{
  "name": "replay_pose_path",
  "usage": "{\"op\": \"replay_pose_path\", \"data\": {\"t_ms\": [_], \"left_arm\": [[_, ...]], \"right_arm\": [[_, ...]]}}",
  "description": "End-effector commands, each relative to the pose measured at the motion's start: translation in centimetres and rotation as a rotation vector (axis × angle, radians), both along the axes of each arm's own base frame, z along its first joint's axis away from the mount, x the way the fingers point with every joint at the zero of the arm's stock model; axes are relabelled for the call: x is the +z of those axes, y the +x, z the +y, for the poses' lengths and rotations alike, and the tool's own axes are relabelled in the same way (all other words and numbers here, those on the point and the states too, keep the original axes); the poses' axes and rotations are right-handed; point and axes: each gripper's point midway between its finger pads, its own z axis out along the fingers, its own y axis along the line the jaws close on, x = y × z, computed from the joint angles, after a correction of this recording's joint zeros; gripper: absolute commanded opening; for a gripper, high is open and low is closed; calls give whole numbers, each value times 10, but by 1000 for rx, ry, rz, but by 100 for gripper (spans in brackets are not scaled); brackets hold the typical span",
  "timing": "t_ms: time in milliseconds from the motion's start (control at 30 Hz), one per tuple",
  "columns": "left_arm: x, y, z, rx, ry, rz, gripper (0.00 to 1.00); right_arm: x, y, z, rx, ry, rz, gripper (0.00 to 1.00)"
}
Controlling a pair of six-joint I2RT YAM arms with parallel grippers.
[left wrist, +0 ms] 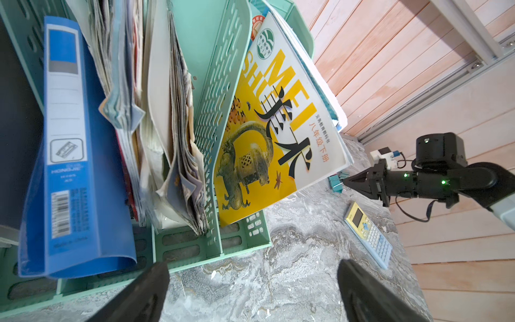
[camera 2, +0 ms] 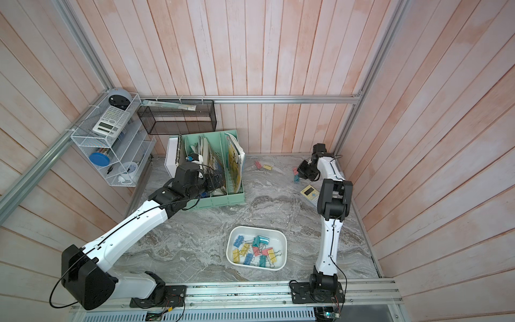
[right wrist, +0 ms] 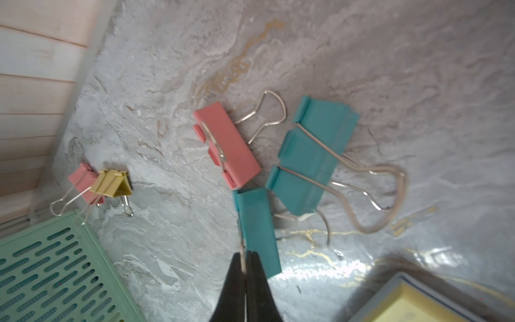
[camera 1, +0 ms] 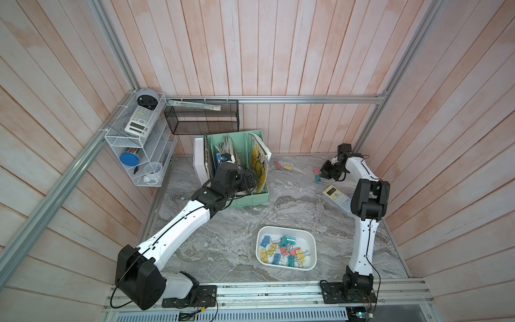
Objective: Put the binder clips in the storage box
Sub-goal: Pick up the binder clip at the center of the board, then place the binder clip in the storage box.
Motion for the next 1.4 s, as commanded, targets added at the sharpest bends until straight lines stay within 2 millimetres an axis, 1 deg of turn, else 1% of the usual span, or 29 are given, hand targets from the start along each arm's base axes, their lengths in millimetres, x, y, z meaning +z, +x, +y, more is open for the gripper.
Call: {"op": "replay_pose_path", "data": {"t_ms": [0, 67, 167, 267, 367, 467, 533, 567, 633, 700, 733, 833, 900, 933, 967, 1033, 1100, 1167, 1200, 1267, 1333, 1367], "left_arm": [[14, -3, 6, -19, 42, -49, 100], [19, -5, 7, -35, 65, -57, 100], [26, -12, 9, -64, 99, -65, 100], [33, -19, 11, -91, 116, -82, 100], [41, -22, 10, -133, 131, -109, 100], [44, -19, 4, -186, 155, -140, 100], [42, -15, -1, -210, 149, -152, 100], [40, -13, -3, -219, 137, -151, 100], [36, -11, -9, -249, 93, -140, 100], [31, -11, -14, -276, 56, -117, 100], [29, -11, -17, -289, 40, -106, 100], [24, -13, -21, -315, 12, -83, 100], [24, -15, -21, -316, 0, -82, 100], [24, -16, -21, -315, -4, -83, 100], [24, -16, -20, -312, -9, -85, 100], [23, -18, -20, -311, -18, -88, 100], [22, -19, -20, -308, -24, -88, 100], [20, -19, -20, -308, -26, -82, 100], [19, -20, -20, -308, -26, -78, 100], [19, -22, -19, -310, -24, -71, 100], [19, -23, -18, -311, -18, -65, 100], [19, -24, -18, -313, -15, -66, 100]], "right_arm": [[21, 1, -6, -9, -24, -41, 0], [31, 0, -4, -10, -31, -67, 0], [48, -9, 4, -3, -37, -89, 0], [72, -29, 21, 18, -37, -107, 0], [100, -61, 37, 19, -20, -118, 0], [131, -107, 54, 7, 2, -144, 0], [149, -148, 68, 10, -12, -165, 0], [158, -165, 72, 9, -16, -179, 0], [167, -208, 84, 15, -22, -184, 0], [172, -248, 97, 44, -31, -192, 0], [172, -268, 104, 64, -34, -187, 0], [155, -320, 122, 123, -58, -140, 0], [140, -345, 131, 146, -70, -103, 0], [132, -354, 139, 169, -66, -91, 0], [125, -361, 146, 197, -67, -81, 0], [103, -375, 158, 253, -90, -33, 0], [79, -384, 169, 301, -102, 25, 0], [61, -386, 180, 342, -110, 72, 0], [56, -385, 185, 360, -122, 83, 5], [53, -382, 189, 387, -155, 90, 15], [57, -375, 187, 387, -198, 83, 26], [60, -371, 185, 378, -215, 73, 30]]}}
